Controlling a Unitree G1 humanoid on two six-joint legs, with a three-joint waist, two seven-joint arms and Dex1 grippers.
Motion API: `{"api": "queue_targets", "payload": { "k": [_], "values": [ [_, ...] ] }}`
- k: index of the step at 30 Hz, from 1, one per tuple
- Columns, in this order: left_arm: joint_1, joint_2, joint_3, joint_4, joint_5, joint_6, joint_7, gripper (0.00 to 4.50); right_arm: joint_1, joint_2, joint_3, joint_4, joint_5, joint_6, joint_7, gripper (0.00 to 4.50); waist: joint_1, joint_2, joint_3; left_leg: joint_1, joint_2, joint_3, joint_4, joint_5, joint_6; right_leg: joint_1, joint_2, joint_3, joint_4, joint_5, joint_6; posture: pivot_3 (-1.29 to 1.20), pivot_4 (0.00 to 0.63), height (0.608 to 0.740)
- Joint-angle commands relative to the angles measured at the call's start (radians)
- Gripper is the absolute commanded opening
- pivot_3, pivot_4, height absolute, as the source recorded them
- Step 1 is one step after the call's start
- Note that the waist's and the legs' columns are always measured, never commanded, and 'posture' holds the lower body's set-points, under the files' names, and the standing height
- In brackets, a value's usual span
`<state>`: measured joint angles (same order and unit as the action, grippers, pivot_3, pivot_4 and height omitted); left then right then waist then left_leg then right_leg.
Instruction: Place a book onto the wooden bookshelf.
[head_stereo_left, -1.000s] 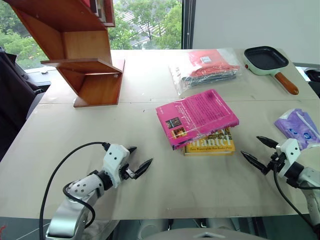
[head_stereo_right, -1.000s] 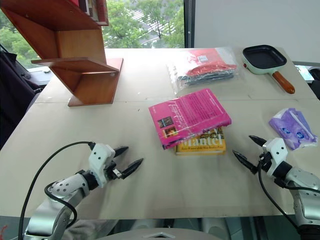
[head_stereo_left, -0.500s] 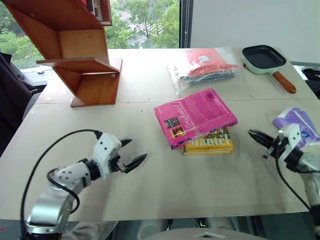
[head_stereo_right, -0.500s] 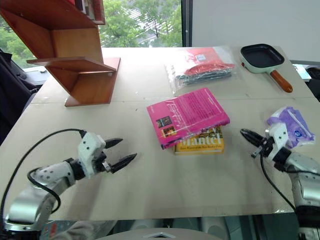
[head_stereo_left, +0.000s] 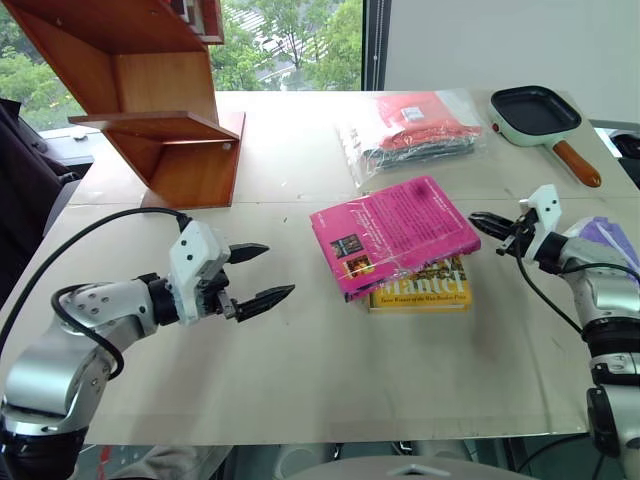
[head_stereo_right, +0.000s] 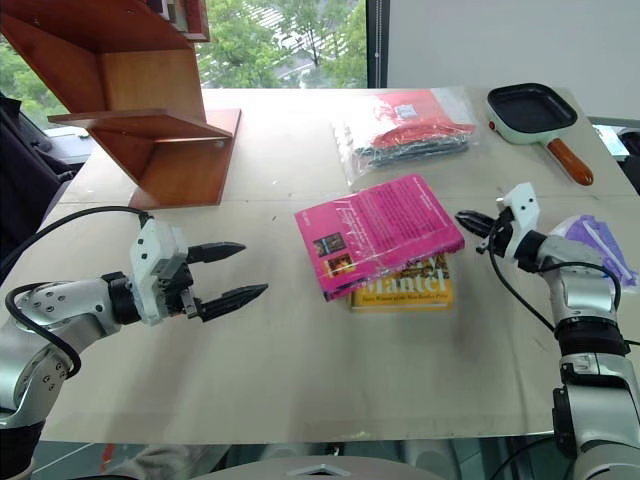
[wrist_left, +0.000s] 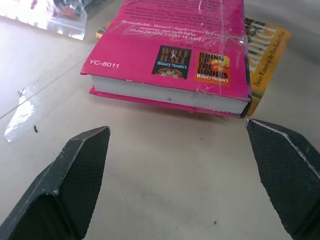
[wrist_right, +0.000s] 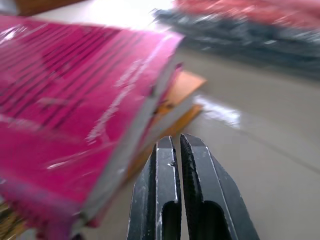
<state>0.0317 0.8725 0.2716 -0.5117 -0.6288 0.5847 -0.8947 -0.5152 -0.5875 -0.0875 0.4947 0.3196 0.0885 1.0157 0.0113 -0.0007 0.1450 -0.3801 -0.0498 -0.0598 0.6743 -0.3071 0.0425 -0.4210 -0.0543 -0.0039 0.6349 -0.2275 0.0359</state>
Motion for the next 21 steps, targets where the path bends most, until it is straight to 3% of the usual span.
{"api": "queue_targets", "payload": {
  "k": [1, 14, 21],
  "values": [
    [-0.008, 0.017, 0.028, -0.044, -0.021, 0.003, -0.008, 4.50, 0.021, -0.036, -0.020, -0.056, 0.043, 0.033, 0.084, 0.04, 0.002, 0.000, 0.000, 0.000, 0.000, 0.000, 0.000, 0.000, 0.000, 0.000, 0.000, 0.000, 0.000, 0.000, 0.000, 0.00, 0.150, 0.720],
    [-0.020, 0.038, 0.017, -0.038, -0.076, 0.008, -0.100, 4.50, 0.430, -0.107, -0.115, -0.617, 0.272, 0.306, 0.109, 0.04, 0.003, 0.000, 0.000, 0.001, 0.000, -0.002, 0.001, 0.000, 0.000, 0.001, 0.000, -0.001, 0.003, 0.000, 0.000, 0.00, 0.150, 0.720],
    [-0.045, 0.050, -0.001, -0.022, -0.070, 0.013, -0.121, 4.50, 0.538, -0.099, -0.106, -0.789, 0.327, 0.374, 0.071, 0.04, 0.002, 0.000, 0.000, 0.002, 0.000, -0.001, 0.001, 0.000, 0.000, 0.001, 0.000, 0.000, 0.005, 0.000, 0.000, 0.00, 0.150, 0.720]
  ]
}}
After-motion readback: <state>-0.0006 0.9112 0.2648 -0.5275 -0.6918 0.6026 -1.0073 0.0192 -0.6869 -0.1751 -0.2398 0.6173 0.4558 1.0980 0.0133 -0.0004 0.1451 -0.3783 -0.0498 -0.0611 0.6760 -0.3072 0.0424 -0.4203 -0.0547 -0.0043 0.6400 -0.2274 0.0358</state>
